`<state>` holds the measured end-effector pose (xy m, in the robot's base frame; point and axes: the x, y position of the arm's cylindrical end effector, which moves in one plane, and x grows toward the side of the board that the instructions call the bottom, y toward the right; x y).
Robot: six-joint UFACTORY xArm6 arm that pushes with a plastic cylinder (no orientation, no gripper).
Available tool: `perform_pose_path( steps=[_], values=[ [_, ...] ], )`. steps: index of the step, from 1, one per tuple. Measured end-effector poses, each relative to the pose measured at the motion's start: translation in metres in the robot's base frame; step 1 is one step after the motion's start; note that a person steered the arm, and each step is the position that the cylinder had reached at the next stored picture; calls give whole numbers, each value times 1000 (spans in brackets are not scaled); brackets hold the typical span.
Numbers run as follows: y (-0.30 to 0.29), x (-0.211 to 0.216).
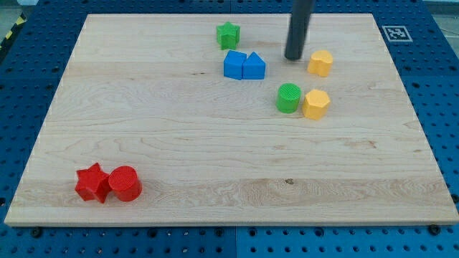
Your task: Move the green circle to the left side
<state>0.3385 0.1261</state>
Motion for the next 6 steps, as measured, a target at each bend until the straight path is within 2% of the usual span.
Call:
perform_pose_path(
  steps=[1, 3, 5, 6],
  values=[
    [3, 41],
    [-12, 72],
    [8, 79],
    [-9, 97]
  ],
)
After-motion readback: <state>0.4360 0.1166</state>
